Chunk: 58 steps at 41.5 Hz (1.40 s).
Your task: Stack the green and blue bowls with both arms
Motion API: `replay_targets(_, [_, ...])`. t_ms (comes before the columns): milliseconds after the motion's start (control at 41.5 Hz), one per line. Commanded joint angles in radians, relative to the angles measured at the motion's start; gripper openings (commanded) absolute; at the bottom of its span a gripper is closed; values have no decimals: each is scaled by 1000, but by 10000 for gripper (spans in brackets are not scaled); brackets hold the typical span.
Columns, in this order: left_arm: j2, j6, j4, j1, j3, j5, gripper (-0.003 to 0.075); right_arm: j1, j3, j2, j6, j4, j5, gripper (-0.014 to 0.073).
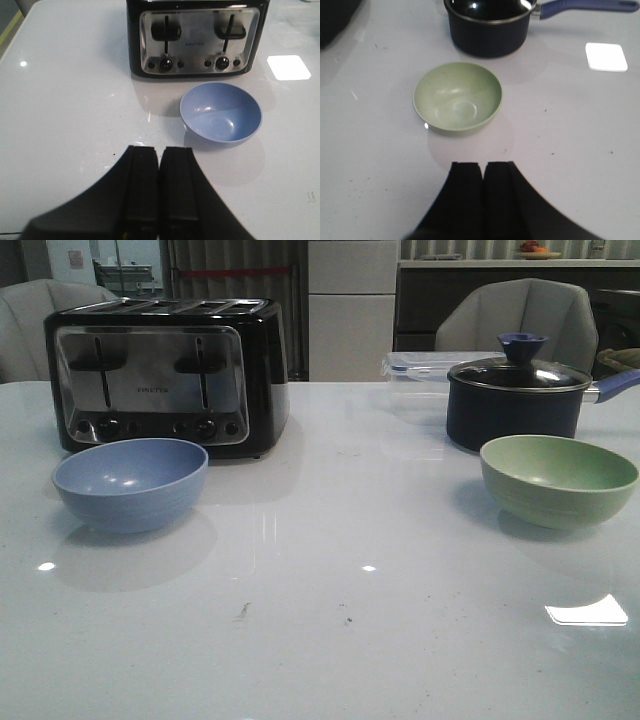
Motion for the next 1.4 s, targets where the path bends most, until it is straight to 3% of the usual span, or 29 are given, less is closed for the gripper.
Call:
replay_targets(0, [41,-7,-5,2,-27,-62,105,-2,-36,68,-2,-5,-62,95])
replay_targets(72, [61,-7,-5,2,-27,-64,176,-2,-37,123,-2,-4,-69,218])
replay_targets(193, [90,-7,-5,2,-27,-64,379,-2,-38,229,-2,-2,-122,486])
replay_targets(289, [107,-7,-5,2,-27,-68,428,-2,-57,320,-2,-2,-157,554])
replay_targets(723, [144,-7,-5,2,-27,-68,422,-18,-385,772,-2,0,-138,551])
replay_targets(1061, [144,-7,-5,2,-27,-68,422,-68,-582,1017,-2,0,-109,547])
replay_targets(1182, [144,-7,-5,2,-27,-68,422,-68,-616,1068,-2,1,-103,458])
replay_targets(1375, [144,-7,-5,2,-27,-68,422,-68,-631,1094,-2,26,-83,218])
